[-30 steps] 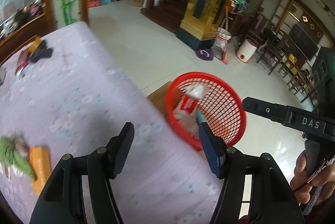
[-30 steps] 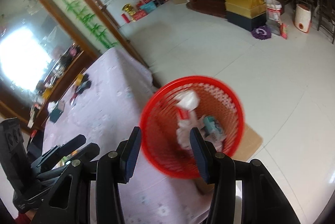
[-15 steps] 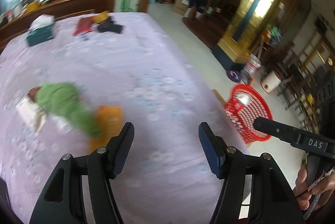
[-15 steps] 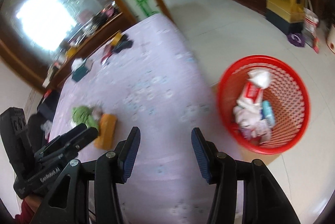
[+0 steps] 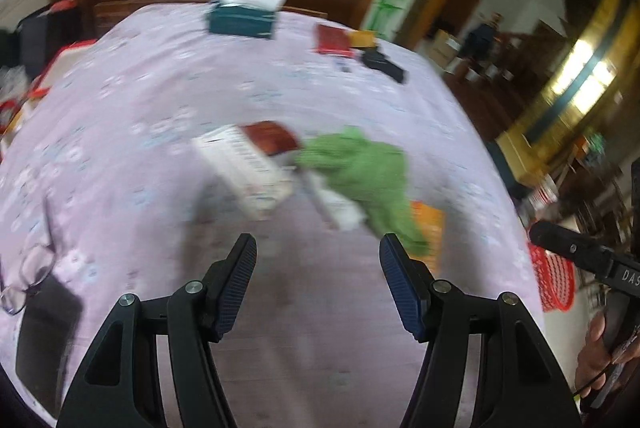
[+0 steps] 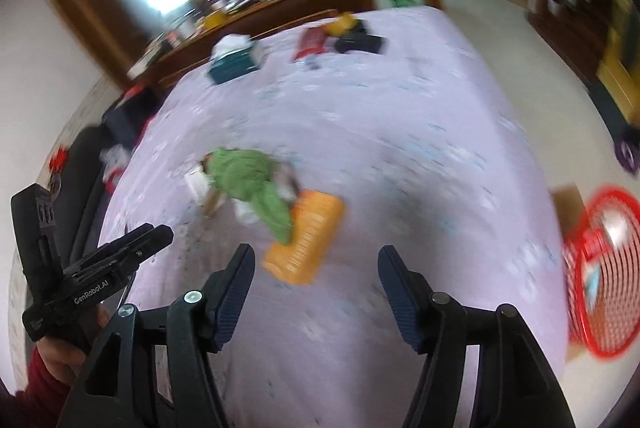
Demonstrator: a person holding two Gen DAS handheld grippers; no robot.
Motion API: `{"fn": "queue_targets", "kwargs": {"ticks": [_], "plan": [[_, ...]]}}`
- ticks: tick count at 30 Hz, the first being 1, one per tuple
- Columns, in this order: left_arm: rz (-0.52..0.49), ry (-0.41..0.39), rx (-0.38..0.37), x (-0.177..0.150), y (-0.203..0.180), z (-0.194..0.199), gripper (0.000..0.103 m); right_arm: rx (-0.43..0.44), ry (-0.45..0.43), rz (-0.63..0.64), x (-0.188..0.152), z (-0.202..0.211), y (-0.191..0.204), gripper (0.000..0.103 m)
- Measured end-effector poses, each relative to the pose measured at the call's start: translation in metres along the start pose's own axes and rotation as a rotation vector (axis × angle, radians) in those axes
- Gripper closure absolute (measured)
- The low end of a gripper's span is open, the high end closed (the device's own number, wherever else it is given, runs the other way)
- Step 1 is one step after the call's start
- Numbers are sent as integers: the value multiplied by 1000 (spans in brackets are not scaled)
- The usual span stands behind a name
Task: Collect trash
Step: 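Move both tools back over the bed toward the green towel, then grasp the green towel with the right tool while the left tool grasps the white medicine box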
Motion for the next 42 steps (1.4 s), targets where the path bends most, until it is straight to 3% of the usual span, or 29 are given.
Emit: {"fn": "queue_targets", "kwargs": {"ticks": [2,6,16,18,20,22,23,30,34,38,42], "plan": [[17,9,15,5,19,-1,40,13,5,63,16,-19,20,25],[3,15,42,9,39,-3,39,26,9,159,45,-59,47,23],[-110,26,35,20,35,-24,39,-55,114,346,69,-152,80,22],[-144,30,46,22,30,-33,39,-84,145,368,66,-164,78,30],[-169,33,53,24,26,-42,40,-82,134,343,64,-162,75,47],[-192,41,65,25,22,-54,42,-58,116,315,65,-154,74,52],[-202,46,62,25,19,-60,49,-58,99,307,66,-148,74,53],[-244,91,134,27,13,-108,69,-16,1,193,62,-91,62,54],[-257,90,156,27,9,-120,94,1,-31,149,54,-64,55,54],[-229,66,157,29,9,-114,98,4,-46,108,45,-46,47,54],[-197,25,103,27,8,-88,98,19,-53,77,34,-34,43,54]]}}
Point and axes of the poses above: each gripper's, at about its wrist camera, not at the fingertips, and z roughly against the way its jaws point, y to its left, x to its top, the point moved 8 cm from there along -z, roughly the way its jaws point, and after that the axes turned 10 degrees about z, right-handed, at the moved point
